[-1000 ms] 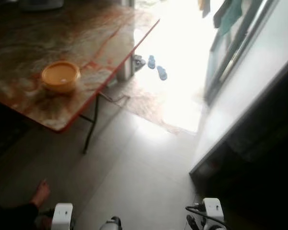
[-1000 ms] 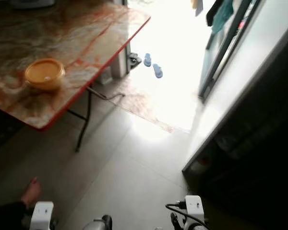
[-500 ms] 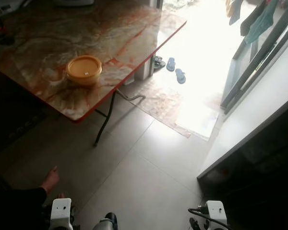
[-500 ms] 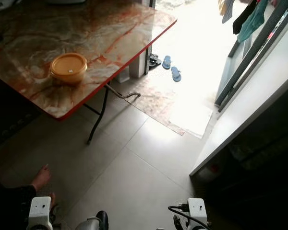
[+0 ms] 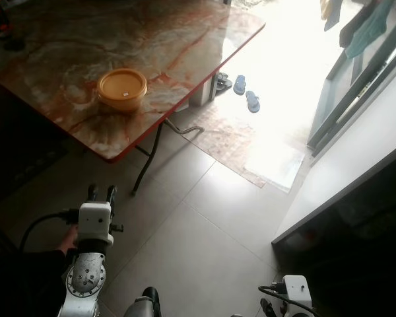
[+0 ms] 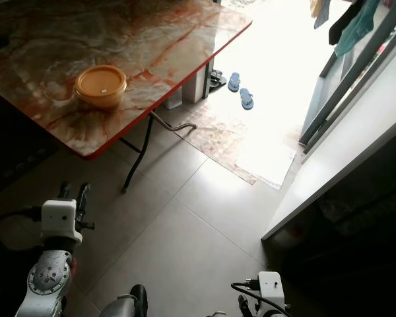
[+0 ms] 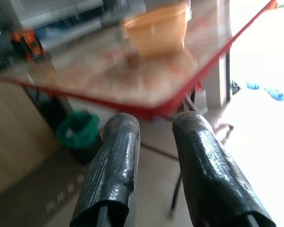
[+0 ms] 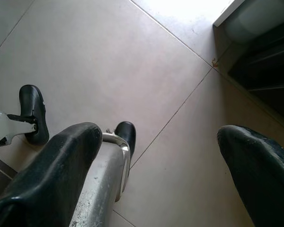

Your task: Restocking fridge

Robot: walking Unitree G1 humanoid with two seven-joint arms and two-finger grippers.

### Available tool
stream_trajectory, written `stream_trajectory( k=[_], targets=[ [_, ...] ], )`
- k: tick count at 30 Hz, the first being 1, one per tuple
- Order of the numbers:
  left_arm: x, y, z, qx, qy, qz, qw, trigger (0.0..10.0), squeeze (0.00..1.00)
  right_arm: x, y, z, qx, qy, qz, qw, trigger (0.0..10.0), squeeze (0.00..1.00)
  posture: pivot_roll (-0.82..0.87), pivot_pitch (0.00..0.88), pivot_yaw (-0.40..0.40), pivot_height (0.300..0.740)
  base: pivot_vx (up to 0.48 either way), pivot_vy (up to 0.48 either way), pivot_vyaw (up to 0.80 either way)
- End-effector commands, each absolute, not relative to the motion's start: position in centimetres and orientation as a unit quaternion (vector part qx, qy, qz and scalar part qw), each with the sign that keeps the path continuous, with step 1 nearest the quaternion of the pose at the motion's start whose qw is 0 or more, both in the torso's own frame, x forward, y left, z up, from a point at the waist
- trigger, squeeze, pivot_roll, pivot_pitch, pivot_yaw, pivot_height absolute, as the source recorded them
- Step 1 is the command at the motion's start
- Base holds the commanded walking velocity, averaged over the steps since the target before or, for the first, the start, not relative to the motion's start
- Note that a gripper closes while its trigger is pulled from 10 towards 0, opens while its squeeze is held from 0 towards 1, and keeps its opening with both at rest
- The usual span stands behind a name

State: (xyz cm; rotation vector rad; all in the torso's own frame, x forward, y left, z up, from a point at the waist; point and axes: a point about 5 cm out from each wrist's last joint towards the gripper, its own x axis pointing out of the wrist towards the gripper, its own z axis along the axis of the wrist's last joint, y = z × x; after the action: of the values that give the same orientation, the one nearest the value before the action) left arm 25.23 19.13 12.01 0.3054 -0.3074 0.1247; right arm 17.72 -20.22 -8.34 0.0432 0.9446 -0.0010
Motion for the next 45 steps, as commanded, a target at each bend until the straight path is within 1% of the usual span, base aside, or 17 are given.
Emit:
stream_trajectory(
  k=[1, 4, 6, 9, 10, 12, 14, 18, 21, 26, 30, 34, 37, 42, 45],
  targets=[
    [24.8, 18.7, 12.4, 0.160, -0.151, 0.059, 0.974, 10.0, 0.00, 16.8, -20.5, -8.7, 0.020, 0.468, -0.005, 0.884, 10.0, 0.00, 0.01, 0.207, -0.069, 0.740, 0.000, 0.000, 0.00],
    [24.5, 18.6, 13.0, 0.162, -0.154, 0.070, 0.972, 10.0, 0.00, 16.8, -20.6, -8.7, 0.020, 0.468, -0.006, 0.884, 10.0, 0.00, 0.01, 0.207, -0.069, 0.740, 0.000, 0.000, 0.00],
    [24.7, 19.6, 13.0, 0.145, -0.145, 0.107, 0.973, 10.0, 0.00, 16.8, -20.6, -8.7, 0.026, 0.468, -0.006, 0.884, 10.0, 0.00, 0.01, 0.206, -0.069, 0.740, 0.000, 0.000, 0.00],
    [24.7, 20.1, 12.9, 0.142, -0.137, 0.120, 0.973, 10.0, 0.00, 16.8, -20.5, -8.7, 0.028, 0.467, -0.008, 0.884, 10.0, 0.00, 0.01, 0.203, -0.070, 0.740, 0.000, 0.000, 0.00],
    [25.3, 21.2, 13.7, 0.119, -0.141, 0.151, 0.971, 10.0, 0.00, 16.8, -20.5, -8.7, 0.030, 0.467, -0.011, 0.884, 10.0, 0.00, 0.00, 0.198, -0.071, 0.740, 0.000, 0.000, 0.00],
    [25.6, 21.7, 14.3, 0.103, -0.146, 0.161, 0.971, 10.0, 0.00, 16.7, -20.5, -8.7, 0.033, 0.466, -0.014, 0.884, 10.0, 0.00, 0.01, 0.196, -0.070, 0.740, 0.000, 0.000, 0.00],
    [26.3, 20.7, 15.7, 0.087, -0.166, 0.108, 0.976, 10.0, 0.00, 16.7, -20.5, -8.8, 0.032, 0.466, -0.012, 0.884, 10.0, 0.00, 0.01, 0.190, -0.065, 0.740, 0.000, 0.000, 0.00],
    [26.5, 19.2, 16.5, 0.051, -0.169, 0.071, 0.982, 10.0, 0.00, 16.6, -20.4, -8.8, 0.035, 0.466, -0.016, 0.884, 10.0, 0.00, 0.00, 0.177, -0.057, 0.740, 0.000, 0.000, 0.00],
    [26.5, 18.4, 16.8, 0.048, -0.170, 0.056, 0.983, 10.0, 0.00, 16.5, -20.4, -8.8, 0.037, 0.466, -0.014, 0.884, 10.0, 0.00, 0.01, 0.171, -0.057, 0.740, 0.000, 0.000, 0.00],
    [26.7, 18.7, 17.0, 0.046, -0.168, 0.061, 0.983, 10.0, 0.00, 16.4, -20.4, -8.9, 0.042, 0.464, -0.016, 0.885, 10.0, 0.00, 0.01, 0.161, -0.056, 0.740, 0.000, 0.000, 0.00],
    [26.8, 18.8, 17.4, 0.050, -0.168, 0.056, 0.983, 10.0, 0.00, 16.3, -20.4, -8.9, 0.037, 0.468, -0.013, 0.883, 10.0, 0.00, 0.01, 0.155, -0.052, 0.740, 0.264, 0.000, 0.00],
    [26.9, 19.0, 17.1, 0.056, -0.156, 0.067, 0.984, 10.0, 0.00, 16.3, -20.3, -8.9, 0.028, 0.471, -0.004, 0.882, 10.0, 0.00, 0.00, 0.145, -0.053, 0.740, 0.320, 0.000, 0.00],
    [26.9, 18.7, 17.1, 0.054, -0.156, 0.066, 0.984, 10.0, 0.00, 16.3, -20.4, -9.0, 0.014, 0.476, 0.001, 0.879, 10.0, 0.00, 0.01, 0.142, -0.053, 0.740, 0.410, 0.000, 0.53],
    [27.0, 18.3, 17.2, 0.052, -0.157, 0.057, 0.985, 10.0, 0.00, 16.2, -20.4, -9.0, 0.023, 0.474, -0.004, 0.880, 10.0, 0.00, 0.01, 0.138, -0.055, 0.740, 0.435, 0.000, 0.67],
    [27.0, 18.3, 17.1, 0.058, -0.155, 0.057, 0.985, 10.0, 0.00, 16.0, -20.4, -9.1, 0.028, 0.478, -0.008, 0.878, 10.0, 0.00, 0.01, 0.135, -0.055, 0.740, 0.436, 0.000, 0.00]
  ],
)
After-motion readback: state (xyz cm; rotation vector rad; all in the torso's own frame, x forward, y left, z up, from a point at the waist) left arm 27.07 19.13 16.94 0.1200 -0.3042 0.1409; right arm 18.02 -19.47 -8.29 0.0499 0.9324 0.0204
